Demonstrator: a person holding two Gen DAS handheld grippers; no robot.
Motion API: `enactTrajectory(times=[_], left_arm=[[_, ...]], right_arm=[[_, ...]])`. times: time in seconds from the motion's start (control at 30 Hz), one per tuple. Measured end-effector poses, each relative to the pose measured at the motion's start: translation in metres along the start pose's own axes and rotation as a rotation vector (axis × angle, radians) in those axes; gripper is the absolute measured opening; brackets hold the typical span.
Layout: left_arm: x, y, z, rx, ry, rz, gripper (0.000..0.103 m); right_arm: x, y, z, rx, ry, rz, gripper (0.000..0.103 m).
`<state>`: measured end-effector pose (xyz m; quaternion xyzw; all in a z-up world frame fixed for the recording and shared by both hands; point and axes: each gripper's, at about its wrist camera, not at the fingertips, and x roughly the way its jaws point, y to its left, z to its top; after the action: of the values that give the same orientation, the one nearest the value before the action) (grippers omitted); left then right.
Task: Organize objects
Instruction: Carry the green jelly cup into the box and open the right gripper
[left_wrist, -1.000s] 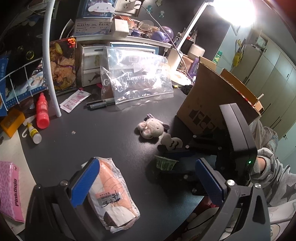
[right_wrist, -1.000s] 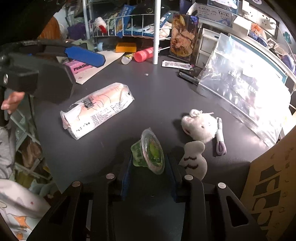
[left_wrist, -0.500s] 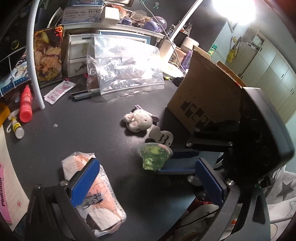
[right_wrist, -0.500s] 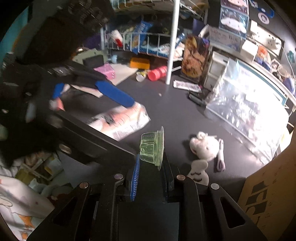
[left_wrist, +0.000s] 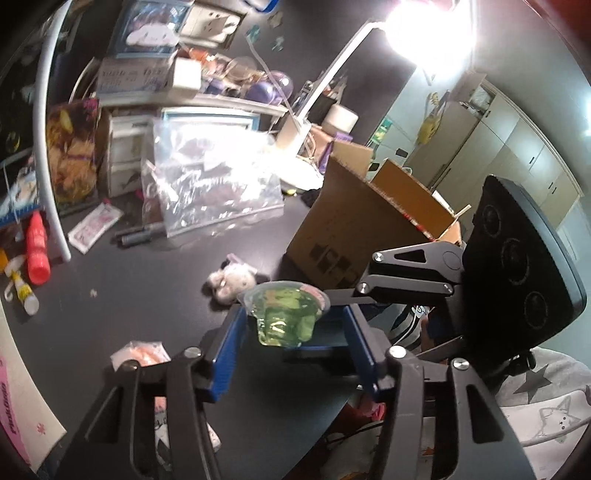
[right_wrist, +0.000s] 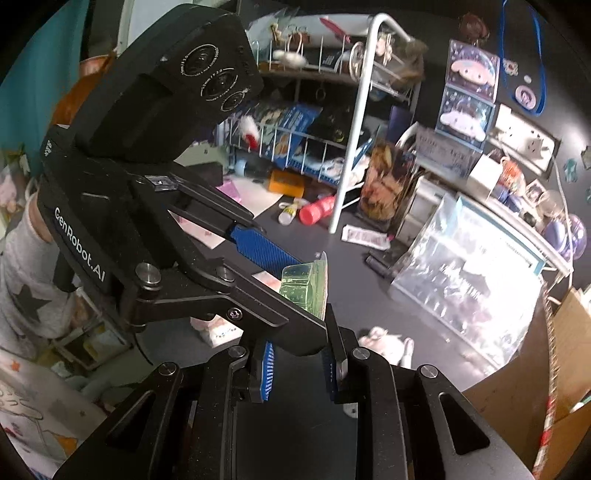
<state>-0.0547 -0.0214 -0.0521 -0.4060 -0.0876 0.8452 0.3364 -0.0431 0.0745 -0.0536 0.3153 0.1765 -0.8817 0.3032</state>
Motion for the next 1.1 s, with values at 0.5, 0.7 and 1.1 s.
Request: enactTrajectory(times=[0.5,0.7,1.1], left_arm=[[-0.013,-0.045,0.057,0.126,-0.044,0.013,0.039],[0.007,-0.067,0.082,0.163,-0.023,0.000,0.039],[0.068,-0.109,0.124,0.212,0.066,-0.060,0.039]], right_arm=[[-0.050,-0.034,0.020,0.026,-0.077,-0.084,0.017],[-0.072,-0.061,0.015,0.062,-0.085,-0.125,0.017],[-0.108,-0.115,-0.015,0.166,-0.067,-0.180,0.017]])
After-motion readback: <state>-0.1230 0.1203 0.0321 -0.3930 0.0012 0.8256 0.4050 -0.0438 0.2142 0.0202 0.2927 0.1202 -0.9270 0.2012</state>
